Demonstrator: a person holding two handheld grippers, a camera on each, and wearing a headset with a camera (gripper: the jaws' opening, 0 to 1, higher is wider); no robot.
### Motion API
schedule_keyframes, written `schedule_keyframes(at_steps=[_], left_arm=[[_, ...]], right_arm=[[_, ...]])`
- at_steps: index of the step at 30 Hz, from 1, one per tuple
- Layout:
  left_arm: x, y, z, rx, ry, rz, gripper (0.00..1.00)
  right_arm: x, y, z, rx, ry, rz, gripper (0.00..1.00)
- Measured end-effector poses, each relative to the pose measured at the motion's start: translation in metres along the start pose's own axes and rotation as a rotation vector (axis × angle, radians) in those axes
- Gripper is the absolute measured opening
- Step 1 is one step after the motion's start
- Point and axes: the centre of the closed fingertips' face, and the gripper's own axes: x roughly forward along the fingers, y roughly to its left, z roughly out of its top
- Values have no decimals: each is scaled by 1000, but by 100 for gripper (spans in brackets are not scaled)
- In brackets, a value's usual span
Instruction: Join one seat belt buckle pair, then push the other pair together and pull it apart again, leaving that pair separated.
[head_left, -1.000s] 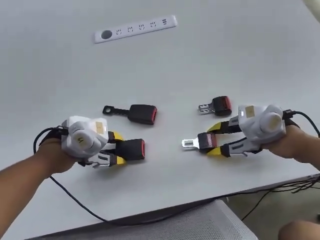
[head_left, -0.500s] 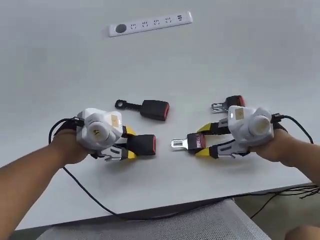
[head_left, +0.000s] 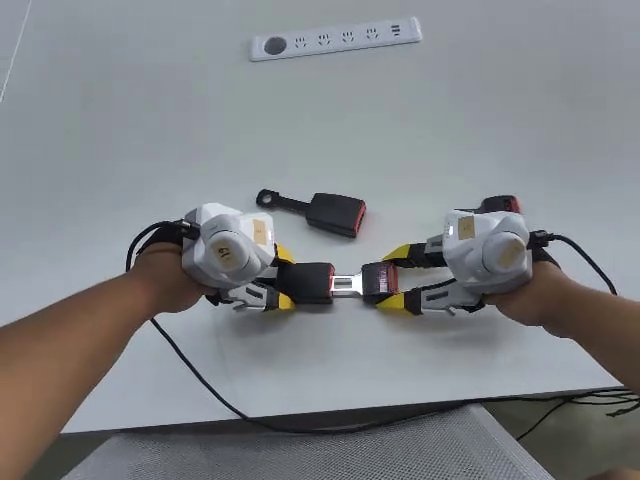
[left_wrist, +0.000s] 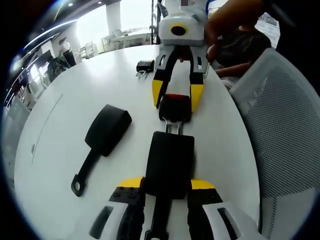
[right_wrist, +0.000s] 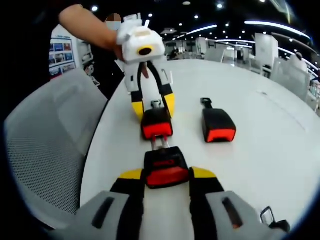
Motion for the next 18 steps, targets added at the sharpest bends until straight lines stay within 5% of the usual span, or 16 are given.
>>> schedule_keyframes(at_steps=[6,18], left_arm=[[0,0,-1,8,11,2,33],[1,-1,-1,22,35,3,32]], right_arm=[[9,1,4,-35,26,0,34],[16,5,9,12,24,-24,33]])
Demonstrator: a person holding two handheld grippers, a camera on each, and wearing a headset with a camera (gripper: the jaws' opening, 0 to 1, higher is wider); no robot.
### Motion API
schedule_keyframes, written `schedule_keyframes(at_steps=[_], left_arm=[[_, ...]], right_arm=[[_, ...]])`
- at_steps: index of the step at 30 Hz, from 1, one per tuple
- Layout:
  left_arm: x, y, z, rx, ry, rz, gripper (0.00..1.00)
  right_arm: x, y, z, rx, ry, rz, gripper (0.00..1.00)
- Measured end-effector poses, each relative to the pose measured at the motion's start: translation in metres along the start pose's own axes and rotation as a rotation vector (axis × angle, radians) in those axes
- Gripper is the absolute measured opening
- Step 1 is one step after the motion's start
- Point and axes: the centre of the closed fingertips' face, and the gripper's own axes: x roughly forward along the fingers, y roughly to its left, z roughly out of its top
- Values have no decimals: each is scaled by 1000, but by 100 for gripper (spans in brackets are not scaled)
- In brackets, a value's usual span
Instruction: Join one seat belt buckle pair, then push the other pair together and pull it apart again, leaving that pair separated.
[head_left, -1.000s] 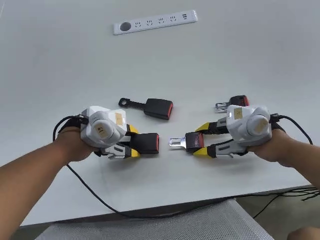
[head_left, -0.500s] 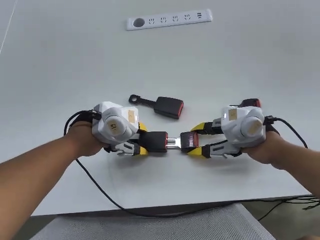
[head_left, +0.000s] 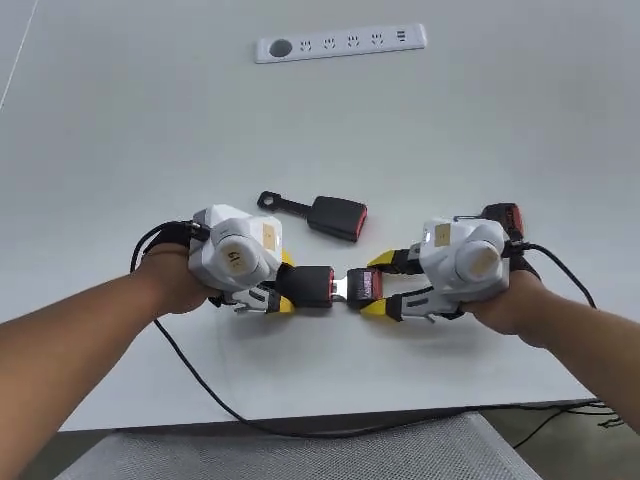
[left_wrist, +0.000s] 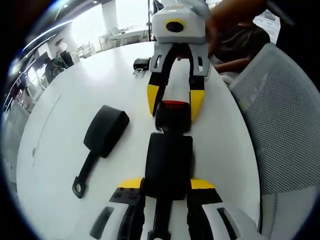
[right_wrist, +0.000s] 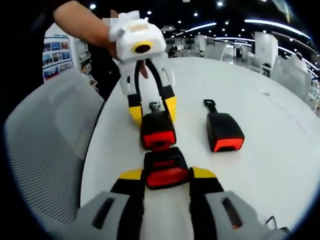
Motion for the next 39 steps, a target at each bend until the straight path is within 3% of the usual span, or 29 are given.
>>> schedule_keyframes(at_steps=[8,22,30,39], left_arm=[[0,1,-1,12,16,-1,32],[0,0,-2,27,6,-10,32],[-2,-1,-3,37,-47,-23,32],[-4,-2,-2,35,-122,-42,31]], right_arm=[[8,1,6,6,-1,-15,33],[6,3,5,-14,31,-27,33],[3,3,3,-65,28,-9,33],[0,3,2,-84,-19,-24,32]])
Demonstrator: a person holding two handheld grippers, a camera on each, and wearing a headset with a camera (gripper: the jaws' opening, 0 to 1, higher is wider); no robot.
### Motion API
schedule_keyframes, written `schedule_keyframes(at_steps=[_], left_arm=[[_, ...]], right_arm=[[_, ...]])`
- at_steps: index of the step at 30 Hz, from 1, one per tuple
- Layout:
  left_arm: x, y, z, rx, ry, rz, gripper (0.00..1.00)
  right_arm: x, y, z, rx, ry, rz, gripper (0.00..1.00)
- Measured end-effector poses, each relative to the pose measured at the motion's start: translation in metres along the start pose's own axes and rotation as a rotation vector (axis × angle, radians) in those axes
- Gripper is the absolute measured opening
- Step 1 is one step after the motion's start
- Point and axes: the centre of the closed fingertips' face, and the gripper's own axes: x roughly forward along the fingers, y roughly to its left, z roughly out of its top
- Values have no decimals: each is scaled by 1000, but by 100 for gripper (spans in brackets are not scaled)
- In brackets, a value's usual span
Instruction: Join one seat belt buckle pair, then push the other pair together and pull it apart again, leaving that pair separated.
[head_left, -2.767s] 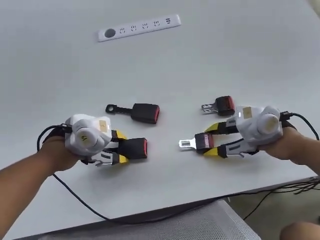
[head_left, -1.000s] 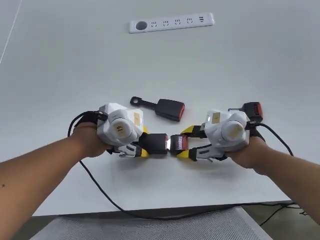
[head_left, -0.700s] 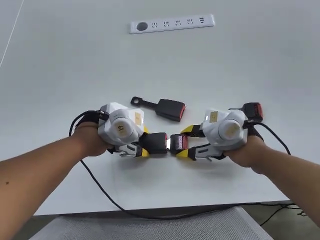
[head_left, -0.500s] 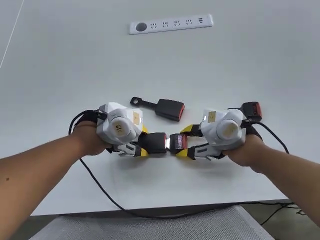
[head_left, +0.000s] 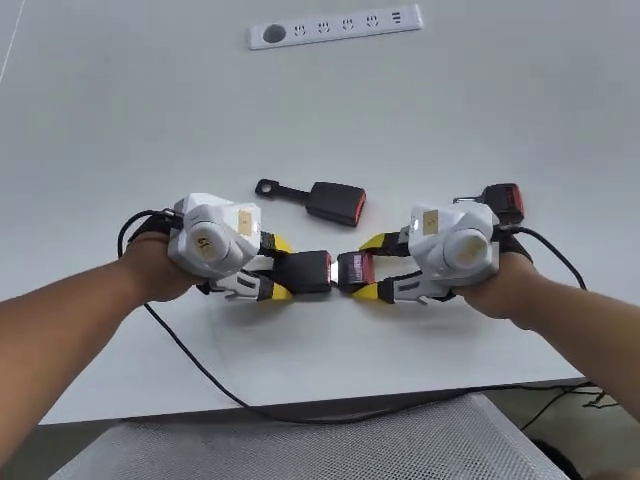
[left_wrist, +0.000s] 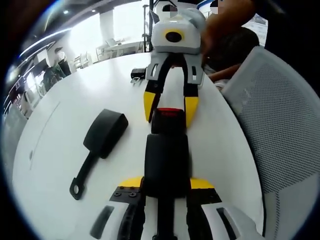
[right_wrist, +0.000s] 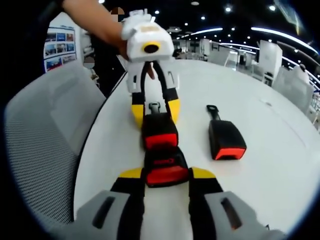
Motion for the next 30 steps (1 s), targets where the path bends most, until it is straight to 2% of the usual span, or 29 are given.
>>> schedule_keyframes(at_steps=[11,20,30], left_arm=[[0,-3,5,10,-42,-14,31],[-1,-4,7,11,-52,-23,31],[-2,-3,5,8,-52,-20,31]], right_arm=[[-1,2,-1,-15,-17,-33,31],[-1,4,-2,27,-45,-40,32],[0,4,-1,21,-45,-38,32]])
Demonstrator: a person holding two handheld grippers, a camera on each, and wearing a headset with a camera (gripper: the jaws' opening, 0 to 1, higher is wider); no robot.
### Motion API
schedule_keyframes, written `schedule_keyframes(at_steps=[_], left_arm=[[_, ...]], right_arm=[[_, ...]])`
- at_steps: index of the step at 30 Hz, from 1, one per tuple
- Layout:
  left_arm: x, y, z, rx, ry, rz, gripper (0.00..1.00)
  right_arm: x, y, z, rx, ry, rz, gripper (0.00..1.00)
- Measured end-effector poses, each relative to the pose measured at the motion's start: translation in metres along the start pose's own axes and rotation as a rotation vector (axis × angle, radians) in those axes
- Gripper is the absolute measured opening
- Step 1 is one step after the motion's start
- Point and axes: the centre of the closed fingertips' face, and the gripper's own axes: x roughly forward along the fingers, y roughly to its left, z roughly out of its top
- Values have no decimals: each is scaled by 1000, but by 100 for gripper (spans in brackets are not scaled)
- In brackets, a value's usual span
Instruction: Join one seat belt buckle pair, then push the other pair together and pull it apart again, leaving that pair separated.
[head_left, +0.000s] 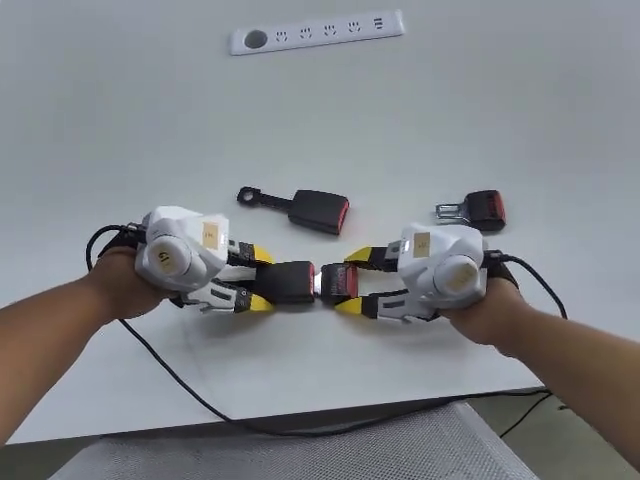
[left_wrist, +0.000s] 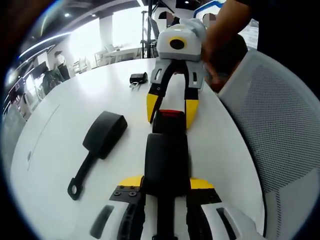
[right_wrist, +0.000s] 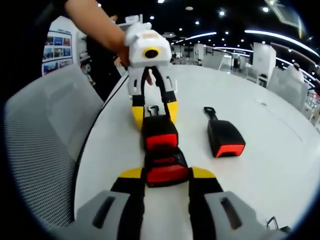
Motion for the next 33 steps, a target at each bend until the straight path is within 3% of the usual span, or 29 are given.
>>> schedule_keyframes(at_steps=[7,18,21,23,25,26,27,30,33], left_arm=[[0,1,0,-5,17,3,32],[2,1,-3,-17,91,12,33],[1,-4,-1,-38,110,-9,38],[-1,-5,-5,-48,130,-7,43],[-6,2,-10,-74,164,52,47],[-9,5,-12,-128,177,83,52],[-11,5,-8,-153,160,86,57],[-21,12,14,-150,69,132,68],[-35,21,17,-131,87,173,69]], right_arm=[[1,0,1,9,8,3,33],[1,1,1,-16,82,4,35],[-1,0,2,-33,105,-22,36],[-6,-3,6,-18,80,-38,40],[-12,-7,10,33,53,-54,50],[-15,-8,9,68,54,-63,54],[-21,-11,11,73,38,-67,58],[-38,-15,14,79,8,-89,62],[-57,-20,17,134,-42,-94,70]])
